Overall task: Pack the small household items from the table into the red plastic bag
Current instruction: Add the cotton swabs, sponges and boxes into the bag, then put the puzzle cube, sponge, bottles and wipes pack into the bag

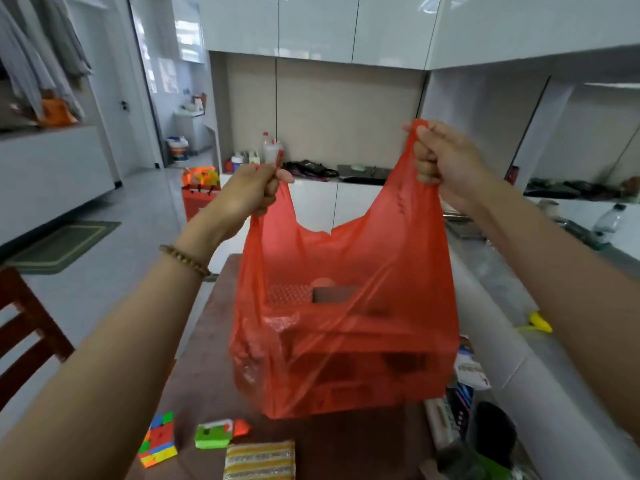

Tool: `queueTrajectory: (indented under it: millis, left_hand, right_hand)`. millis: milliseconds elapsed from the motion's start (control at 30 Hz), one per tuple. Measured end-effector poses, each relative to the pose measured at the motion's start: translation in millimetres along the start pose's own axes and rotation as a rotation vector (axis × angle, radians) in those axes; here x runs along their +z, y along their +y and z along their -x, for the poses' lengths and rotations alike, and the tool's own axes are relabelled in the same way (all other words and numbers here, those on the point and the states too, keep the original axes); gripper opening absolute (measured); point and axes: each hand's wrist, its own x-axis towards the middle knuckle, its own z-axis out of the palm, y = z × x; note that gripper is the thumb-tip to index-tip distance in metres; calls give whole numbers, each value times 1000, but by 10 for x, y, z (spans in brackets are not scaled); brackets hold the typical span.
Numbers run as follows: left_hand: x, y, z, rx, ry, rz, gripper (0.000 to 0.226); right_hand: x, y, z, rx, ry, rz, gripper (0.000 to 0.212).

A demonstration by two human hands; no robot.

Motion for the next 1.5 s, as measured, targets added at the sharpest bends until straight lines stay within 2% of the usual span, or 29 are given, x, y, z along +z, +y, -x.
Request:
queueTrajectory:
  millis: [133, 267, 433, 567, 667, 833, 933, 1033, 1133, 1233, 1333, 1433, 1500]
  left_hand:
    - [37, -100, -45, -24, -63, 47, 43]
    - [96, -511, -18, -112, -61, 71, 45]
    - [29, -727, -43, -158, -25, 141, 43]
    - [-49, -1002, 121, -252, -91, 132, 44]
    - [-125, -1215, 318, -309, -96, 184, 43]
    - [-290, -1343, 491, -359, -78, 212, 43]
    - [-312, -1357, 576, -374, -26, 110, 43]
    - [-302, -1379, 686, -382, 62, -51, 42]
    - [-362, -1473, 727, -344, 115, -295, 67]
    - [-387, -1505, 801, -264, 156, -456, 69]
    - [-383, -1611, 973, -258, 269, -433, 65]
    - [-462, -1892, 1266, -255, 294, -369, 66]
    - [-589, -2132, 1524, -300, 311, -381, 64]
  right_hand:
    - [-92, 165, 26, 18, -44, -3, 22]
    - [-142, 533, 219, 139, -76, 123, 21]
    - [-243, 983, 399, 299, -39, 280, 22]
    - [-160, 1601, 664, 488, -96, 162, 21]
    - [-119, 1889, 854, 521, -42, 139, 21]
    - [-130, 1928, 899, 446, 167, 239, 17]
    - [-132, 1817, 877, 367, 260, 408, 22]
    - [-117, 1752, 908, 355, 289, 557, 45]
    - [-55, 1719, 955, 302, 322, 701, 80]
    - [85, 1613, 1046, 178, 364, 840, 92]
    - [359, 1546, 1237, -12, 263, 853, 86]
    - [799, 1594, 1530, -147, 78, 664, 74]
    - [1126, 1730, 1738, -166, -61, 536, 65]
